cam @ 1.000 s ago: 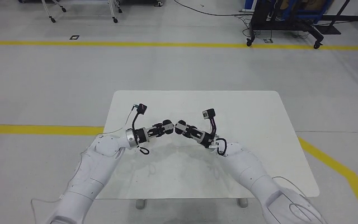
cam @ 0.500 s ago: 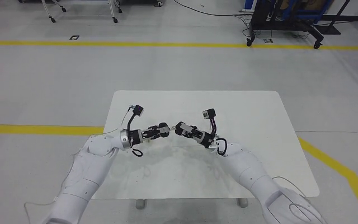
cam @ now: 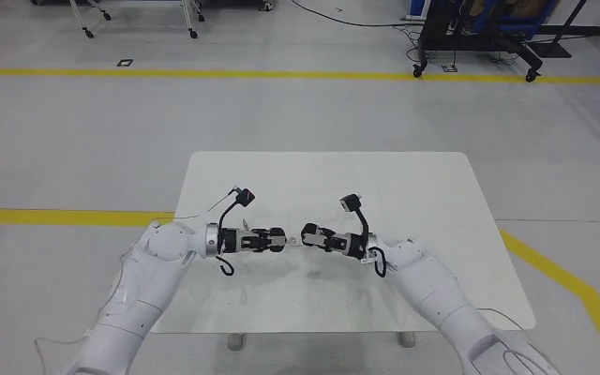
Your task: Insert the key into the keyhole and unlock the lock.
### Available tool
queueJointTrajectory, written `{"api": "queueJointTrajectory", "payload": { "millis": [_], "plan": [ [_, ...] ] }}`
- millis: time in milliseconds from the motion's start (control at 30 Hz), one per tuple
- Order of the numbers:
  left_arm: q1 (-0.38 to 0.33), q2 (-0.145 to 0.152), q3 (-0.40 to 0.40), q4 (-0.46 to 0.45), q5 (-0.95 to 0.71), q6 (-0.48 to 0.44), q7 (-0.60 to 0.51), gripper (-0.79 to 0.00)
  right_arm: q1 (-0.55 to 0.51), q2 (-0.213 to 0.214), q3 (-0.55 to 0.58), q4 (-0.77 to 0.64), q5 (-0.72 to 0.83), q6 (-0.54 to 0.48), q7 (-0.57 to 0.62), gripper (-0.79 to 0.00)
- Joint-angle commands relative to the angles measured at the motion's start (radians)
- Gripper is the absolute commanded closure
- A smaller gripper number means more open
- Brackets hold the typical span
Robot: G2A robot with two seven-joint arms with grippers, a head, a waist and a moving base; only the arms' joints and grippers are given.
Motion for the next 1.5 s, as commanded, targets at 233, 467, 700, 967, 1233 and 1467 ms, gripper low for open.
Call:
{"api": "queueJointTrajectory", "payload": {
  "millis": [233,467,700,967,1233,1467],
  "plan": [
    [-0.005,0.005,0.018,-0.004,0.016,0.0,0.003,0.0,-0.004,0.022,-0.008,-0.031,0.015,0.057,0.057,-0.252],
    [-0.014,0.007,0.039,0.001,0.01,-0.004,-0.009,0.0,0.007,0.021,-0.025,-0.019,0.007,0.068,0.068,-0.256],
    [-0.025,0.007,0.056,0.009,0.007,-0.005,-0.003,0.0,0.019,0.014,-0.049,-0.011,0.014,0.077,0.077,-0.234],
    [-0.036,0.007,0.078,0.015,0.013,-0.012,0.002,0.0,0.03,0.012,-0.076,-0.008,0.027,0.085,0.085,-0.135],
    [-0.041,0.01,0.088,0.019,0.012,-0.012,0.013,0.0,0.037,0.014,-0.092,-0.002,0.044,0.082,0.082,0.0],
    [-0.043,0.012,0.092,0.023,0.026,-0.001,0.046,-0.785,0.042,0.019,-0.106,-0.004,0.051,0.079,0.079,0.0]
  ]
}}
